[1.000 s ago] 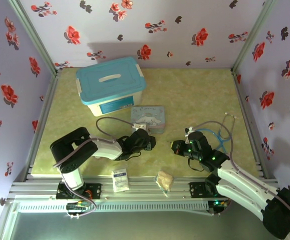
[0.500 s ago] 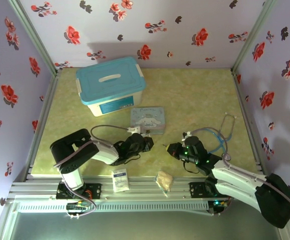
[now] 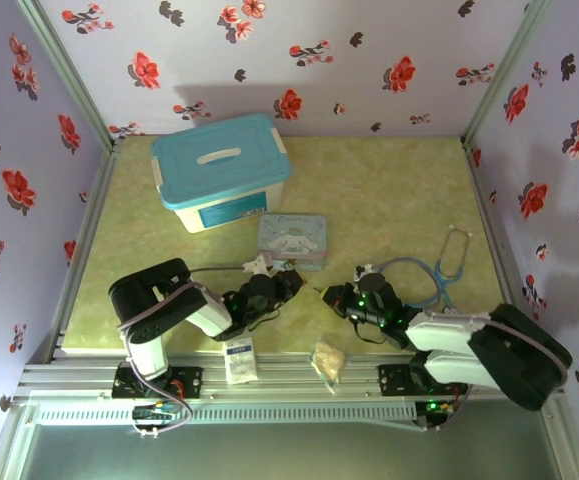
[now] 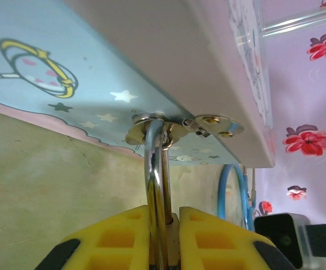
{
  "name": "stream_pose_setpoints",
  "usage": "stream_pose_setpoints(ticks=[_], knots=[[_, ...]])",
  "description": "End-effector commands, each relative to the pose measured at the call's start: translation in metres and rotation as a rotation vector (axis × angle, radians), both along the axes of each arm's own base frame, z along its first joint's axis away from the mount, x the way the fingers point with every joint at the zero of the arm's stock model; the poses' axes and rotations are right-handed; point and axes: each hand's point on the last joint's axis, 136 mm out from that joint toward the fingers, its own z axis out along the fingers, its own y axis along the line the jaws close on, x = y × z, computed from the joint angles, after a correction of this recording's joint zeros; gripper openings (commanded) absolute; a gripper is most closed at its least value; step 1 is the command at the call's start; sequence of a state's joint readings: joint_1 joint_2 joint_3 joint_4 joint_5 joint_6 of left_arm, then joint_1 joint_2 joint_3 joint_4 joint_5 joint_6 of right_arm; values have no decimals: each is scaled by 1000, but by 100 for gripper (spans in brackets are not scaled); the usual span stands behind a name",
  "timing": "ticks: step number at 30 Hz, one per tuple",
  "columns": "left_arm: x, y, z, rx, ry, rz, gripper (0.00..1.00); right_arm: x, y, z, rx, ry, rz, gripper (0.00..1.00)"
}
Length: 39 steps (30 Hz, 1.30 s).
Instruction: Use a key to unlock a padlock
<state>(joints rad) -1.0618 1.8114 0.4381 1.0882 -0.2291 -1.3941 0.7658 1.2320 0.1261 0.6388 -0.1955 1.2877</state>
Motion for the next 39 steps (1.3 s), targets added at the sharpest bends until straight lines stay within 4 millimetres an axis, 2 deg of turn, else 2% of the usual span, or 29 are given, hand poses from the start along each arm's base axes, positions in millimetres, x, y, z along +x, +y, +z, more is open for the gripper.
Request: stream_pose_setpoints(ticks=[1, 4, 11, 19, 25, 31, 39], knots=[[7, -1, 19, -130, -21, 60, 0, 10, 19, 24, 133, -42, -4, 0], [6, 0, 20, -132, -20, 62, 0, 11, 27, 24, 143, -51, 11, 0], [7, 11, 16, -138, -11, 106, 0, 5, 20, 23, 79, -74, 20, 0], [8, 3, 22, -191, 1, 102, 0, 0, 24, 26, 53, -101, 43, 0], [6, -1, 28, -214, 5, 89, 0, 5, 32, 30, 94, -108, 39, 0], [4, 1, 27, -220, 17, 91, 0, 9, 31, 36, 104, -137, 26, 0], [2, -7, 37, -245, 7, 72, 0, 7, 27, 26, 76, -124, 23, 0]])
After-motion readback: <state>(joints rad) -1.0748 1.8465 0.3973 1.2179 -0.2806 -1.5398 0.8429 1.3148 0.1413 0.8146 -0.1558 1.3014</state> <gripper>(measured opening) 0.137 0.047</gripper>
